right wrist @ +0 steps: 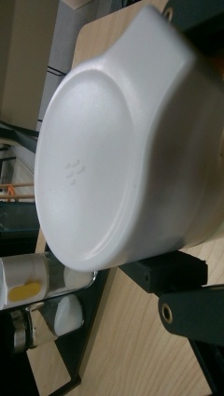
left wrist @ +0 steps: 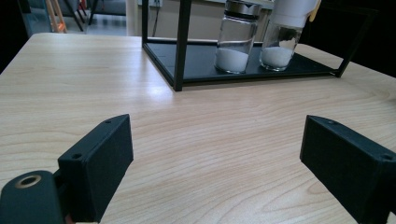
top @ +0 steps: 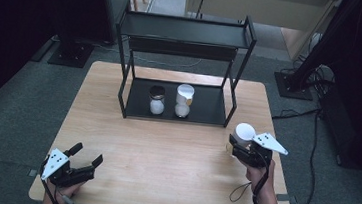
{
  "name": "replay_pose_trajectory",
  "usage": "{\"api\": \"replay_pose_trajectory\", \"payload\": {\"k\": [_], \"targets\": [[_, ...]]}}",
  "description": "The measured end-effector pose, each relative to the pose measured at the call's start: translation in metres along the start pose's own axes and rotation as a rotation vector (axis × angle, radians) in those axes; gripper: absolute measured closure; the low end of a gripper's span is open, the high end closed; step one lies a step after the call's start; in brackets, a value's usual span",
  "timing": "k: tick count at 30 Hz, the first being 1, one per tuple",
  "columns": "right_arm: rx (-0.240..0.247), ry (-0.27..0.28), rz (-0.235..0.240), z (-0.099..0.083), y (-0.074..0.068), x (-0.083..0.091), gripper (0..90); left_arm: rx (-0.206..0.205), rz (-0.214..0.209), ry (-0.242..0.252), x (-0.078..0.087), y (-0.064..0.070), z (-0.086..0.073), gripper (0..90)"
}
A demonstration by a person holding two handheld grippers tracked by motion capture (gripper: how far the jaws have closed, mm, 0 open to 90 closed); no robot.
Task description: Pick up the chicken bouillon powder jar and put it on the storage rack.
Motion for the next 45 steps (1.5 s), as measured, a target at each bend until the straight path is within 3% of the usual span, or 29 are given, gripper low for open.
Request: {"api": "replay_pose_trajectory", "payload": {"k": [21,45], "targets": [[0.014,-0.007,0.034,0.015,-0.030,-0.024,30.1,-0.001,-0.005,0.003,0.000,0.000,0.000,9.9],[0.002,-0.026,0.025,0.024,-0.048,-0.052,30.1,-0.005,-0.009,0.005,0.000,0.001,0.000,9.9]]}}
Point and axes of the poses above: each handheld gripper's, and its own axes: x roughly backward along the jaws, z roughly out of its top, y roughly to its right, the point moved 8 cm from there along -x, roughly forward along the jaws, and after that the axes turned 2 degrees about -z, right-handed, at the moved point
